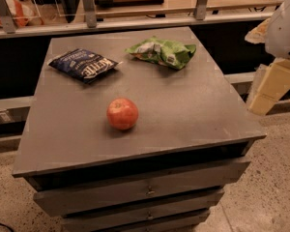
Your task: Pick green rice chip bag
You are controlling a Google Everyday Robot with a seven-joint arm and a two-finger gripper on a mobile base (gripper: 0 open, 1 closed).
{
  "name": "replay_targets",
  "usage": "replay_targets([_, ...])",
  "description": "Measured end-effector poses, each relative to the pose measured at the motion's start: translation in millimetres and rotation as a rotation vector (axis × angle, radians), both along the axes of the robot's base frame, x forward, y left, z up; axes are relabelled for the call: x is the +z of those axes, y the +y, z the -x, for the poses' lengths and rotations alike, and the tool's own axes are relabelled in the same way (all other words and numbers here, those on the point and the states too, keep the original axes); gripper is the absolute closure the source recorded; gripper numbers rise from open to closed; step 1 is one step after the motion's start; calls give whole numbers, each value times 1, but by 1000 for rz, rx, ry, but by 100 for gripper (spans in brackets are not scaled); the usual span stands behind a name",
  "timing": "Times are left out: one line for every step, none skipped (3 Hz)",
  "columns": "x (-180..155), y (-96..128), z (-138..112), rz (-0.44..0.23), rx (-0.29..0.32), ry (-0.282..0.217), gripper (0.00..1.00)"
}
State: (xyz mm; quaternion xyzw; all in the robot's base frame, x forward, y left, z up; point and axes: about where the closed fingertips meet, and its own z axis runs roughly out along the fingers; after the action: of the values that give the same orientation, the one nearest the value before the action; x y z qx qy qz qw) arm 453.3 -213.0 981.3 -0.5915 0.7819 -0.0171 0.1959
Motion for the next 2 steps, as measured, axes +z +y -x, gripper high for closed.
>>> replay_targets([1, -13, -36, -172, -24, -87, 0])
replay_targets([-1, -8, -85, -410, -33, -159, 0])
